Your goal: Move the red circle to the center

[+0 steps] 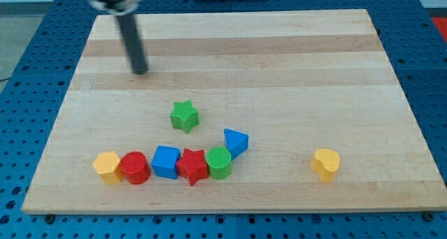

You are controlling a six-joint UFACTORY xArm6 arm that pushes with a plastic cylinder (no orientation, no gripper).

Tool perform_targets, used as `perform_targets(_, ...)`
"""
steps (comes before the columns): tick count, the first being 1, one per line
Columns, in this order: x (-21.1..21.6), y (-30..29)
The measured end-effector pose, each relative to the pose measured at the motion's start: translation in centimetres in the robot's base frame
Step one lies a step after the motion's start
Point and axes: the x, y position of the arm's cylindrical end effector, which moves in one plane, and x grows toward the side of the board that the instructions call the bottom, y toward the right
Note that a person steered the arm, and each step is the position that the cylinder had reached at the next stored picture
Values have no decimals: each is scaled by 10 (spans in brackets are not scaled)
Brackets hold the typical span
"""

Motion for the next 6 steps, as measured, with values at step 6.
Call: perform_targets(6, 251, 7)
